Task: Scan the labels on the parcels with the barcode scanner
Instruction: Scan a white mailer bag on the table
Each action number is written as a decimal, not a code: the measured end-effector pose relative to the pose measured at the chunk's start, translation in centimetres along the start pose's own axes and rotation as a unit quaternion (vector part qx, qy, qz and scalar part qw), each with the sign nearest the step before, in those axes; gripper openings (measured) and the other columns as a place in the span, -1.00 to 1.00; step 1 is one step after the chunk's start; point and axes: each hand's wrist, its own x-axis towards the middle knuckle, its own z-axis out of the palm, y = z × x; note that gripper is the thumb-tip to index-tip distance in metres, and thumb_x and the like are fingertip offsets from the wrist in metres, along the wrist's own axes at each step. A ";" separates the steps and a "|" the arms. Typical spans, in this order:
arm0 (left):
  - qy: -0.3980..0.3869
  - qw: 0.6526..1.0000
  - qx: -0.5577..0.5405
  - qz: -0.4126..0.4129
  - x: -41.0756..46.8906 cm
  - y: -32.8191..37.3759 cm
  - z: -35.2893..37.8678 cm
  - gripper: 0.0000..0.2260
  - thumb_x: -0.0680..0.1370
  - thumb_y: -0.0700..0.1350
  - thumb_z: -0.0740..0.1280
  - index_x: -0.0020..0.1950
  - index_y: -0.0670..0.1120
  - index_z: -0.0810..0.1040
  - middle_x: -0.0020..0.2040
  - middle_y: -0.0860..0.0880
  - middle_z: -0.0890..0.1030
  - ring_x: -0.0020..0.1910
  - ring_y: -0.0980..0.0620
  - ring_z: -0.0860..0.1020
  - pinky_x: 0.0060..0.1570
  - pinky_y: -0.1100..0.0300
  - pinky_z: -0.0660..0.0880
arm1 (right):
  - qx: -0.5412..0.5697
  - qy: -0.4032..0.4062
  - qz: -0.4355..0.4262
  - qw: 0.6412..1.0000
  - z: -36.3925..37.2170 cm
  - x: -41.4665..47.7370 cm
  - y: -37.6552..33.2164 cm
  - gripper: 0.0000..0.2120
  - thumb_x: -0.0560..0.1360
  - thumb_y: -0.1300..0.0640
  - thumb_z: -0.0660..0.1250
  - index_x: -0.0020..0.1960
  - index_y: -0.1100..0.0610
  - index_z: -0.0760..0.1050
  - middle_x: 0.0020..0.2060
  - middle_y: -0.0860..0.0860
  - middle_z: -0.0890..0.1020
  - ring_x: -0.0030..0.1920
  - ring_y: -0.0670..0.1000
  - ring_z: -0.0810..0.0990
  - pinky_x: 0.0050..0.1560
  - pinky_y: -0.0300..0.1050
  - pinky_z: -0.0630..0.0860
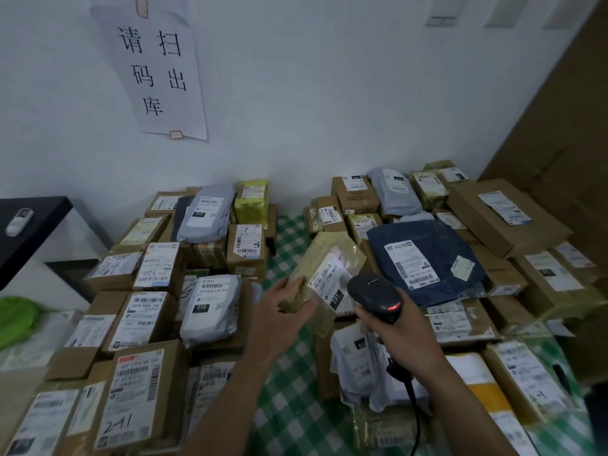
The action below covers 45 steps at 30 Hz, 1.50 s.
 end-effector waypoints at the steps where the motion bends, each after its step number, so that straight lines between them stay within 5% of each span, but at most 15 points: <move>1: -0.004 0.999 0.038 0.010 0.6 0.1 -0.5 -0.50 0.53 0.07 0.49 0.47 0.15 0.51 0.55 0.11 0.35 0.35 0.10 0.47 0.10 0.30 0.56 | -0.006 -0.010 -0.006 1.000 -0.1 -0.2 -0.4 -0.60 0.49 0.14 0.56 0.27 0.00 0.52 -0.06 -0.04 0.73 -0.19 -0.08 0.74 -0.23 -0.30 0.59; 4: -0.018 0.993 0.118 0.021 2.7 0.6 -1.7 -0.47 0.48 0.14 0.49 0.45 0.25 0.50 0.58 0.11 0.33 0.43 0.01 0.44 0.30 -0.05 0.56 | -0.026 -0.035 -0.016 0.999 -0.2 -0.3 -1.3 -0.64 0.50 0.14 0.55 0.22 -0.07 0.51 -0.13 -0.07 0.72 -0.28 -0.13 0.71 -0.30 -0.36 0.53; 9: -0.019 0.985 0.163 0.048 5.1 1.6 -3.1 -0.44 0.45 0.24 0.51 0.44 0.23 0.52 0.58 0.11 0.33 0.51 -0.01 0.34 0.44 -0.18 0.41 | -0.055 -0.077 -0.010 0.995 0.8 0.3 -2.1 -0.60 0.49 0.05 0.56 0.24 -0.15 0.49 -0.05 -0.11 0.74 -0.15 -0.08 0.74 -0.08 -0.09 0.68; 21: -0.010 0.983 0.179 0.035 5.2 2.7 -3.5 -0.33 0.48 0.16 0.53 0.53 0.04 0.43 0.54 -0.03 0.39 0.39 -0.05 0.47 0.35 -0.11 0.50 | -0.050 -0.088 -0.007 0.995 1.1 0.4 -3.4 -0.60 0.51 0.08 0.55 0.22 -0.17 0.45 -0.08 -0.05 0.72 -0.22 -0.16 0.70 -0.23 -0.31 0.56; 26: -0.006 0.982 0.184 0.033 5.2 2.7 -3.4 -0.34 0.48 0.14 0.53 0.53 0.01 0.43 0.53 -0.03 0.40 0.40 -0.06 0.45 0.35 -0.10 0.49 | -0.044 -0.093 -0.001 0.995 1.1 0.5 -3.2 -0.58 0.50 0.09 0.55 0.26 -0.12 0.47 -0.04 -0.04 0.72 -0.15 -0.11 0.72 -0.17 -0.24 0.59; 42: 0.012 0.985 0.174 -0.002 4.6 0.7 -3.3 -0.40 0.46 0.29 0.47 0.47 0.18 0.50 0.56 0.07 0.34 0.50 -0.02 0.34 0.46 -0.17 0.37 | -0.063 -0.120 -0.027 0.990 0.5 1.4 -2.6 -0.62 0.51 0.10 0.55 0.18 -0.18 0.45 0.00 -0.11 0.71 -0.20 -0.15 0.70 -0.21 -0.27 0.57; 45: 0.053 0.983 0.172 -0.033 2.1 -0.2 -2.4 -0.40 0.48 0.26 0.45 0.50 0.16 0.47 0.55 0.06 0.35 0.49 -0.01 0.34 0.49 -0.06 0.32 | -0.064 -0.130 -0.023 0.989 0.5 1.3 -2.0 -0.64 0.52 0.09 0.53 0.17 -0.18 0.45 -0.07 -0.09 0.72 -0.23 -0.06 0.71 -0.17 -0.20 0.58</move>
